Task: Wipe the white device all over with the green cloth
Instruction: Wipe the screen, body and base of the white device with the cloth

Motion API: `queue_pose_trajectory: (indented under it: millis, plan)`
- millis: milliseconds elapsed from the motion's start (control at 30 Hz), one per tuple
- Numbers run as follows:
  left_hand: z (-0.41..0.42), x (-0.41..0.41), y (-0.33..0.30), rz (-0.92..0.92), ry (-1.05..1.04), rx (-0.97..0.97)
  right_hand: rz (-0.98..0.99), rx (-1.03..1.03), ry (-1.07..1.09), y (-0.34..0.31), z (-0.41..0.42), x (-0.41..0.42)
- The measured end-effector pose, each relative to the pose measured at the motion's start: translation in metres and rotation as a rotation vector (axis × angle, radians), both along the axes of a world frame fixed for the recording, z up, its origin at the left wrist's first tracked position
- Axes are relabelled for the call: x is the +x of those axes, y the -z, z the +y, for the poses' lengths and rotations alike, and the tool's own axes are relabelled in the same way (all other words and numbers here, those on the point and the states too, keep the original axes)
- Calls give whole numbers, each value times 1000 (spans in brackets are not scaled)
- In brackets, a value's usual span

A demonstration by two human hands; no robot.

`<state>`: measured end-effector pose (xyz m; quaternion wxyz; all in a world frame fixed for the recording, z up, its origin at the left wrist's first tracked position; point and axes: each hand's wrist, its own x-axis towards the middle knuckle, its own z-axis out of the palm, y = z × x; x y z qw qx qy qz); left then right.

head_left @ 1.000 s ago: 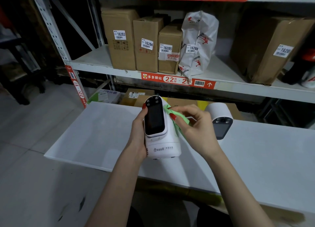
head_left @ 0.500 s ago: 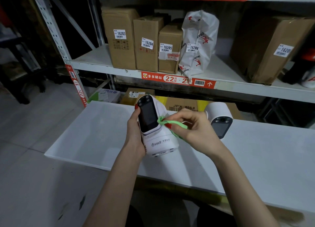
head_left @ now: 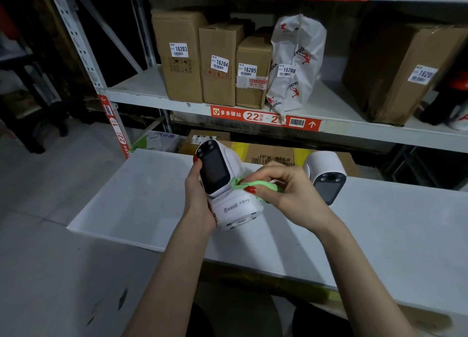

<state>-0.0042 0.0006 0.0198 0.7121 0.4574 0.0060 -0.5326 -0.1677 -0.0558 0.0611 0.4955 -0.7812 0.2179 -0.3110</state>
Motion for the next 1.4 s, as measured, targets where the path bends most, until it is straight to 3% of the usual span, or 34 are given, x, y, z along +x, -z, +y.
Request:
queue_pose_trajectory:
  millis: [200,467,733,967,1233,1400]
  plan:
    - [1,0,-2,40,9,-18,-84,20,131,7,0,9]
    - [2,-1,-5,42,-36,-27,-50,42,33,3,-4,1]
    - [4,-3,-9,54,4,-55,-166,73,167,7,0,9]
    - [6,-2,-11,72,12,-75,-104,134,46,-1,-3,0]
    - [7,-4,-13,57,61,-93,-239,211,285,8,0,13]
    - [7,-3,-12,59,38,-73,-169,230,292,7,-1,10]
